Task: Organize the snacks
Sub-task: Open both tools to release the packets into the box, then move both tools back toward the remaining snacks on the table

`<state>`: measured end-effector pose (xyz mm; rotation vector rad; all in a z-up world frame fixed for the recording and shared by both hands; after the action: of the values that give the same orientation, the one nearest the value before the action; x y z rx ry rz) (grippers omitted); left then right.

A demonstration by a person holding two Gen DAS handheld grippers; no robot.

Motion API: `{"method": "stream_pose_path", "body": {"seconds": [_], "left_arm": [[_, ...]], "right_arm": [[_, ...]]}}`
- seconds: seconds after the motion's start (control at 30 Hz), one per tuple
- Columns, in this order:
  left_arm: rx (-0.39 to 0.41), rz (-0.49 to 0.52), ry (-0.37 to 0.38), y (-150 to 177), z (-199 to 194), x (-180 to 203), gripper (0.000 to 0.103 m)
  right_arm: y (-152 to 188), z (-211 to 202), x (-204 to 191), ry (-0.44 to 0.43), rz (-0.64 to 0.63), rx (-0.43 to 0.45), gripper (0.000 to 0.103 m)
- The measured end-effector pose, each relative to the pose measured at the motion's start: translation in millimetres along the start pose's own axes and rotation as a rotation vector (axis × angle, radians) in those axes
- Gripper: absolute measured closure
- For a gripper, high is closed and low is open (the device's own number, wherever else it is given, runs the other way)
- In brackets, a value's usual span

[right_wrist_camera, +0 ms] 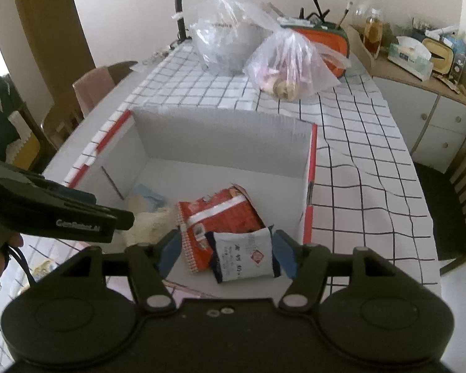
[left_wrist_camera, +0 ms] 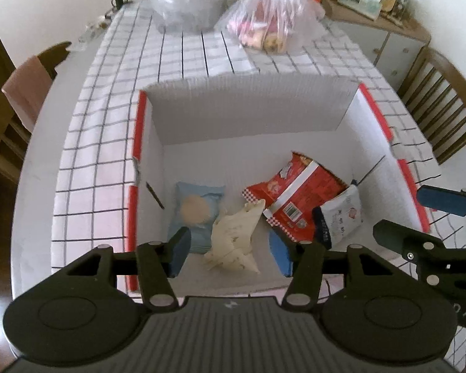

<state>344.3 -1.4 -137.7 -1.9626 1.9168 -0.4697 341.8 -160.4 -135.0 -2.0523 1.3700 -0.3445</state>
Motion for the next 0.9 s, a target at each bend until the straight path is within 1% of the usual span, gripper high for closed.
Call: {"method": "stream_pose_path", "body": {"seconds": [0.17,0.23,0.3,0.53,0.83,0.9], "left_arm": [[0.053,-0.009,0.025,3,-28,-7,0.046],[0.072,-0.012,0.039,5,-38,-8,0.045],[0.091,-0.016,0.056,9,-49,-10,0.041],[0.15,-0.012,0.074,19,-78,-19,0.04],[0.21,-0.002,0.079,45,-112,-41,0.036],[0.22,-0.005,0.08,51,-118,-48,0.032]], "right_arm": [[-3,-22,-8,0.007,0.003,0.036,0.034],[-4,-30,-11,0.009,0.007,0.051,0.028],[-4,-38,-15,0.014,0.012,0.066,0.026],[-1,-65,-32,0.018,0.017,0.102,0.019],[13,-94,-53,-0.002,0.026,0.135,0.016],[18,-99,-58,-0.01,0.027,0.139,0.015]]}}
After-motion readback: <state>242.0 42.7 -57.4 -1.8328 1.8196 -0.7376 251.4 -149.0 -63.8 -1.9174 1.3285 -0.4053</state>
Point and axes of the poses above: each gripper's, at about its wrist camera, not at the fingertips, and z roughly the way its jaws point, x to its right, y to its underside, the point moved 7 cm from there along z, roughly the way its jaws point, and after that the axes turned 2 degrees about -y, right-handed, at the moved point
